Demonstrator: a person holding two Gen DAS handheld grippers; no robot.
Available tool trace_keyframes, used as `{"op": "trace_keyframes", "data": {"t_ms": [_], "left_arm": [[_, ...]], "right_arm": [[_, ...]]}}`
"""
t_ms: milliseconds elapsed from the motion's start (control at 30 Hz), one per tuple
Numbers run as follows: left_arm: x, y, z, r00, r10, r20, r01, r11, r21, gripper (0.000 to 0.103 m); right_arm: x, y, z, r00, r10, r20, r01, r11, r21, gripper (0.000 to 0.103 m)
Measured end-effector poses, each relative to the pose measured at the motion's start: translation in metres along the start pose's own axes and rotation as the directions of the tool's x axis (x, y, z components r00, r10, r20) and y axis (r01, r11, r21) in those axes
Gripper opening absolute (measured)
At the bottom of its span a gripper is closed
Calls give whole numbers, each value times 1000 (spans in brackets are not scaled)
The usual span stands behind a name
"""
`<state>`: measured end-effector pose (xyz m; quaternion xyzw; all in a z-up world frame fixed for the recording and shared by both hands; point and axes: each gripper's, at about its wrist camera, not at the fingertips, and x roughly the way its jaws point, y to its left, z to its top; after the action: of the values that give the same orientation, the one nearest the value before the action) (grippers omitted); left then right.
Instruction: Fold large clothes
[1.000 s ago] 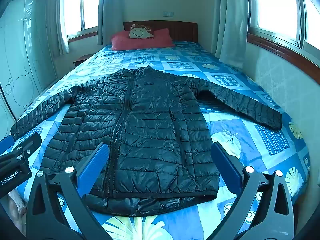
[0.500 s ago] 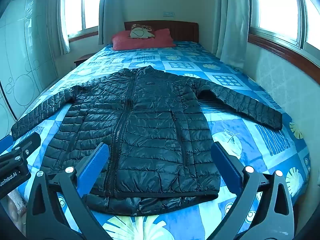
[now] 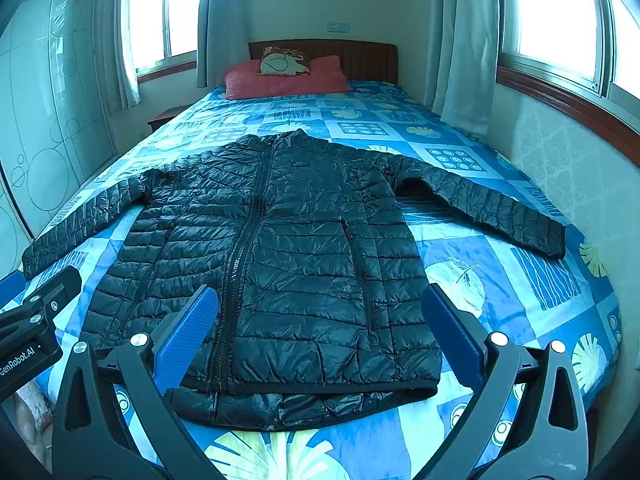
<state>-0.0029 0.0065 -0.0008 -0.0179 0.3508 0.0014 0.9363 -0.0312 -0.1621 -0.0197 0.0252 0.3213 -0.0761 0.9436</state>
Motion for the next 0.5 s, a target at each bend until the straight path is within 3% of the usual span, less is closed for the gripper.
{"op": "trace_keyframes", "data": {"t_ms": [500], "left_arm": [[0, 1, -1, 1000, 1, -1, -1, 1000, 5, 98]], "right_arm": [[0, 0, -1, 1000, 1, -1, -1, 1000, 0, 101]]}}
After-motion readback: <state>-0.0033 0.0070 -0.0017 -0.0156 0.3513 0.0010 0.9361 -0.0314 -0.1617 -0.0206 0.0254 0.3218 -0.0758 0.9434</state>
